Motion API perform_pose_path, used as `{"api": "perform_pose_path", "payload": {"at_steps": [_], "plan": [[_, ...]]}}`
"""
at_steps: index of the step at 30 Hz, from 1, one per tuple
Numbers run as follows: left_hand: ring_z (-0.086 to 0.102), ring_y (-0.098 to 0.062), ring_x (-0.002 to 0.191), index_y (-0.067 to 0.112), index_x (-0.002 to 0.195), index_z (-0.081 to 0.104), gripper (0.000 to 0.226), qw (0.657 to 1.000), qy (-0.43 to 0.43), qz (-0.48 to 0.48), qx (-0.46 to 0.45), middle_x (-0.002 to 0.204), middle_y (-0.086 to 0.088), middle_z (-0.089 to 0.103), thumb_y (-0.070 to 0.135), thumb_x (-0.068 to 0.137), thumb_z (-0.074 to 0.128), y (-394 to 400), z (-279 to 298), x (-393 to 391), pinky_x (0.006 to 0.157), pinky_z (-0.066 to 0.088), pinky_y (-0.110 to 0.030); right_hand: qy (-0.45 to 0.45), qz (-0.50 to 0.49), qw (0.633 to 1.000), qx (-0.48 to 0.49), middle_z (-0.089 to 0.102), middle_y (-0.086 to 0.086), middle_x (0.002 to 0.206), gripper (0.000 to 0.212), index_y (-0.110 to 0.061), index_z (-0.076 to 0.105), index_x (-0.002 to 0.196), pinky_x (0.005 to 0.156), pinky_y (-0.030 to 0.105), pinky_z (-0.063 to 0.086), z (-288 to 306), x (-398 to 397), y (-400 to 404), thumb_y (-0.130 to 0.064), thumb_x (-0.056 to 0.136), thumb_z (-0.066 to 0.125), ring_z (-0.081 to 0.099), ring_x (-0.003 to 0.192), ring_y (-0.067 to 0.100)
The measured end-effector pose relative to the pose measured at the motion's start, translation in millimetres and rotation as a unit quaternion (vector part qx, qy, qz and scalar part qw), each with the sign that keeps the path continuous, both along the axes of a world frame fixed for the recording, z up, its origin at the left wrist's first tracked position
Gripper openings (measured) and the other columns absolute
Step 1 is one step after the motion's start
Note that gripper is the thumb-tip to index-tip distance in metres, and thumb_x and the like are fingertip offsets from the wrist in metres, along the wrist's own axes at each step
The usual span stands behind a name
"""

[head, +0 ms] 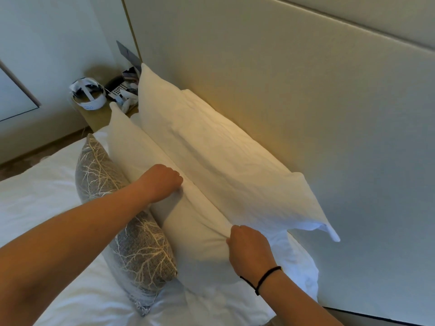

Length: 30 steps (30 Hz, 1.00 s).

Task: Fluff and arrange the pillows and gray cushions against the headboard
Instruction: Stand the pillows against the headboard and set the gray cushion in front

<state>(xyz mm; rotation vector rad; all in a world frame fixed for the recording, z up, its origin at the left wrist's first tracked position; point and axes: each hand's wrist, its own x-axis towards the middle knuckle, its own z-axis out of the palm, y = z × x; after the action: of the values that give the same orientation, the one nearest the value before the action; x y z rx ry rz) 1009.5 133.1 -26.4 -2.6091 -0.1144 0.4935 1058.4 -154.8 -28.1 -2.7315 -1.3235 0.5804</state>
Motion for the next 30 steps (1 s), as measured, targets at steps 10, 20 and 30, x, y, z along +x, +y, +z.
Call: {"api": "perform_pose_path", "payload": {"at_steps": [10,20,30], "plan": [[0.061,-0.02,0.108,0.034,0.128,0.055,0.031,0.975,-0.096,0.083,-0.182,0.128,0.005,0.059,0.029,0.099,0.044,4,51,62,0.085,0.049,-0.035,-0.16,-0.059,0.96,0.221,0.066,-0.001,0.092,0.025,-0.022,0.066,0.101,0.069,0.034,0.049,71,88,-19,-0.042,0.091,0.057,0.062,0.084,0.022],[0.042,-0.026,0.124,0.036,0.148,0.031,0.046,0.966,-0.052,-0.007,-0.253,0.147,0.006,0.047,0.036,0.102,0.033,-68,50,151,0.098,0.038,-0.041,0.303,-0.35,0.847,0.26,0.071,0.009,0.101,0.021,-0.012,0.071,0.098,0.076,0.034,0.052,66,167,-73,-0.031,0.09,0.065,0.066,0.095,0.028],[0.059,-0.029,0.101,0.022,0.113,0.062,0.026,0.957,-0.107,0.02,-0.269,0.11,-0.004,0.053,0.027,0.097,0.042,-92,64,184,0.073,0.04,-0.034,0.164,-0.193,0.937,0.241,0.062,-0.006,0.087,0.045,-0.052,0.053,0.106,0.058,0.02,0.041,104,172,-96,-0.022,0.078,0.073,0.061,0.072,0.01]]}}
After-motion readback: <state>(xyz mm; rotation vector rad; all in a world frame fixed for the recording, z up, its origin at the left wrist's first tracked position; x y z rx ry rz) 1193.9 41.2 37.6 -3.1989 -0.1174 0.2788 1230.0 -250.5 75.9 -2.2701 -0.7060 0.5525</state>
